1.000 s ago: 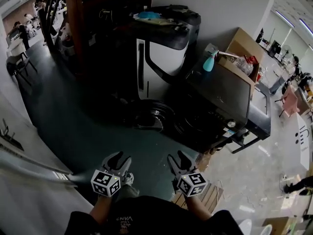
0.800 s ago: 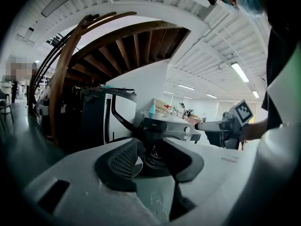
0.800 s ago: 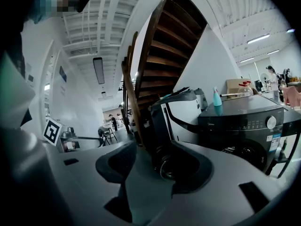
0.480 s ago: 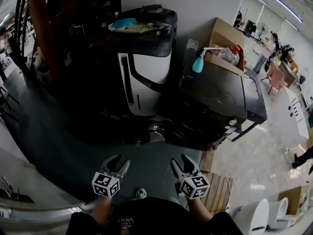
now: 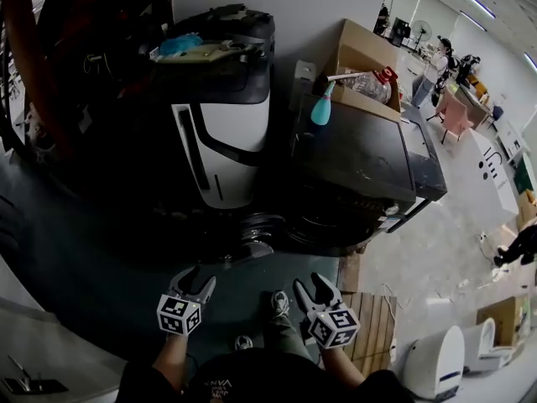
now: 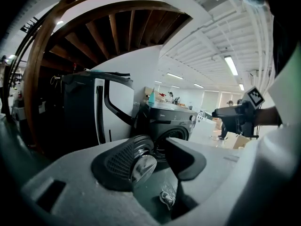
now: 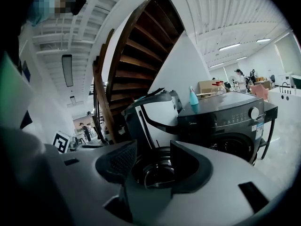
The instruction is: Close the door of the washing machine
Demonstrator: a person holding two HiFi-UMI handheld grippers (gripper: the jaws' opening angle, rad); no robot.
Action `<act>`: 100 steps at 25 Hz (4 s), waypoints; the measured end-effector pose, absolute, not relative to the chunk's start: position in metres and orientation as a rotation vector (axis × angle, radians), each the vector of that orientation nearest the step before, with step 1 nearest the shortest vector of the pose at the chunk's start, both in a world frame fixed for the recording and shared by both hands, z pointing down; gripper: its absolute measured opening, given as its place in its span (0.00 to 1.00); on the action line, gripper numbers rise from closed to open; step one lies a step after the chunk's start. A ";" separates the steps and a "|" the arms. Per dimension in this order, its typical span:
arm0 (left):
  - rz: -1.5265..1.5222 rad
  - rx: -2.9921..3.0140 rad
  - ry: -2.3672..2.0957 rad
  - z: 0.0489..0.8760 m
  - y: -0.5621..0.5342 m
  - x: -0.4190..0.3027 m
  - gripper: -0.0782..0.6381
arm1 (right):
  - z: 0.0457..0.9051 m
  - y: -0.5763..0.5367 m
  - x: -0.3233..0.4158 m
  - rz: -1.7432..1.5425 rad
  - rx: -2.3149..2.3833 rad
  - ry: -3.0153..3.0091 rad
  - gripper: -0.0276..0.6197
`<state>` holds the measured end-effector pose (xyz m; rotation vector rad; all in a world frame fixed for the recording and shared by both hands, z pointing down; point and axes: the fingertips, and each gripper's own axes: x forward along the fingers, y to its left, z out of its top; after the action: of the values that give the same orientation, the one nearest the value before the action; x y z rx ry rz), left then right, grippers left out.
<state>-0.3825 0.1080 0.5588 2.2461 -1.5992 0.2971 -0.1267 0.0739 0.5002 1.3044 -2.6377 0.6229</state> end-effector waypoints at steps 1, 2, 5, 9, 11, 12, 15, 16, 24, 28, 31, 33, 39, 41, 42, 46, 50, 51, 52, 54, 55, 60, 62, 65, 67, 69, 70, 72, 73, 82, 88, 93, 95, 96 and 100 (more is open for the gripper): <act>0.311 2.242 -1.599 0.564 0.098 -0.383 0.39 | 0.503 0.066 -0.126 0.625 1.300 -2.631 0.35; 0.322 2.236 -1.598 0.569 0.087 -0.385 0.41 | 0.504 0.057 -0.125 0.628 1.295 -2.624 0.35; 0.351 2.213 -1.584 0.585 0.057 -0.386 0.45 | 0.503 0.029 -0.129 0.637 1.273 -2.616 0.35; 0.400 2.207 -1.567 0.601 0.018 -0.382 0.47 | 0.504 -0.006 -0.136 0.632 1.201 -2.634 0.34; 0.422 2.201 -1.567 0.610 -0.002 -0.383 0.48 | 0.510 -0.023 -0.141 0.611 1.148 -2.635 0.34; 0.430 2.197 -1.567 0.615 -0.013 -0.383 0.48 | 0.515 -0.032 -0.142 0.601 1.122 -2.630 0.34; 0.467 2.180 -1.561 0.630 -0.043 -0.384 0.49 | 0.524 -0.056 -0.145 0.600 1.076 -2.624 0.34; 0.490 2.173 -1.555 0.636 -0.051 -0.384 0.49 | 0.526 -0.064 -0.146 0.607 1.068 -2.623 0.34; 0.715 2.093 -1.498 0.689 -0.108 -0.394 0.59 | 0.551 -0.106 -0.152 0.647 0.958 -2.607 0.33; 0.884 2.064 -1.422 0.716 -0.128 -0.398 0.67 | 0.561 -0.121 -0.153 0.667 0.896 -2.597 0.32; 0.990 2.069 -1.332 0.739 -0.143 -0.393 0.71 | 0.569 -0.133 -0.151 0.667 0.858 -2.592 0.32; 1.070 2.056 -1.247 0.752 -0.144 -0.386 0.72 | 0.573 -0.138 -0.147 0.667 0.837 -2.589 0.32; 1.272 1.878 -1.054 0.776 -0.121 -0.379 0.74 | 0.575 -0.152 -0.131 0.687 0.826 -2.588 0.32; 1.280 1.846 -1.029 0.786 -0.113 -0.377 0.75 | 0.574 -0.157 -0.126 0.687 0.836 -2.592 0.32; 1.288 1.844 -1.027 0.789 -0.112 -0.377 0.75 | 0.574 -0.158 -0.123 0.687 0.843 -2.593 0.32; 1.290 1.844 -1.002 0.788 -0.107 -0.370 0.75 | 0.577 -0.154 -0.110 0.685 0.881 -2.590 0.32; 1.335 1.837 -0.955 0.796 -0.087 -0.361 0.75 | 0.571 -0.138 -0.099 0.713 0.939 -2.578 0.32; 1.332 1.853 -0.948 0.795 -0.084 -0.357 0.75 | 0.571 -0.133 -0.096 0.718 0.962 -2.573 0.32; 1.322 1.878 -0.944 0.791 -0.082 -0.352 0.75 | 0.570 -0.127 -0.094 0.727 0.984 -2.566 0.32; 1.308 1.918 -0.924 0.783 -0.075 -0.342 0.75 | 0.570 -0.112 -0.092 0.750 1.025 -2.553 0.32; 1.304 1.932 -0.909 0.781 -0.069 -0.336 0.75 | 0.570 -0.104 -0.091 0.759 1.043 -2.547 0.32; 1.246 1.965 -0.795 0.778 -0.030 -0.303 0.75 | 0.572 -0.061 -0.082 0.796 1.140 -2.508 0.32; 1.214 1.987 -0.755 0.776 -0.015 -0.287 0.75 | 0.575 -0.041 -0.079 0.810 1.174 -2.496 0.32; 1.165 2.027 -0.690 0.773 0.003 -0.262 0.75 | 0.578 -0.014 -0.072 0.825 1.240 -2.475 0.32; 1.168 2.061 -0.637 0.771 0.016 -0.246 0.75 | 0.577 0.003 -0.069 0.841 1.284 -2.467 0.32; 1.178 2.106 -0.582 0.769 0.028 -0.230 0.75 | 0.577 0.019 -0.061 0.853 1.340 -2.454 0.32; 1.177 2.128 -0.557 0.767 0.034 -0.221 0.75 | 0.578 0.026 -0.056 0.855 1.372 -2.443 0.32; 1.164 2.161 -0.514 0.765 0.045 -0.203 0.75 | 0.580 0.041 -0.047 0.860 1.432 -2.418 0.32; 1.156 2.173 -0.493 0.764 0.049 -0.194 0.75 | 0.580 0.048 -0.042 0.863 1.462 -2.407 0.32; 1.133 2.258 -0.291 0.759 0.056 -0.112 0.75 | 0.590 0.071 0.011 0.911 1.701 -2.275 0.32; 1.113 2.246 -0.246 0.753 0.042 -0.060 0.75 | 0.607 0.060 0.051 0.910 1.719 -2.218 0.31; 1.091 2.221 -0.246 0.750 0.026 -0.022 0.75 | 0.625 0.040 0.083 0.919 1.665 -2.171 0.31; 1.075 2.220 -0.250 0.749 0.018 -0.007 0.74 | 0.631 0.032 0.097 0.931 1.648 -2.156 0.31; 1.067 2.220 -0.252 0.749 0.013 0.000 0.74 | 0.634 0.028 0.104 0.935 1.638 -2.149 0.31; 1.042 2.219 -0.269 0.748 -0.005 0.028 0.73 | 0.648 0.012 0.127 0.954 1.593 -2.127 0.31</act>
<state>0.0277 -0.0053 0.7478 2.2186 -0.2694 1.0424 0.1274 0.0122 0.6483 1.5935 -2.1271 0.9544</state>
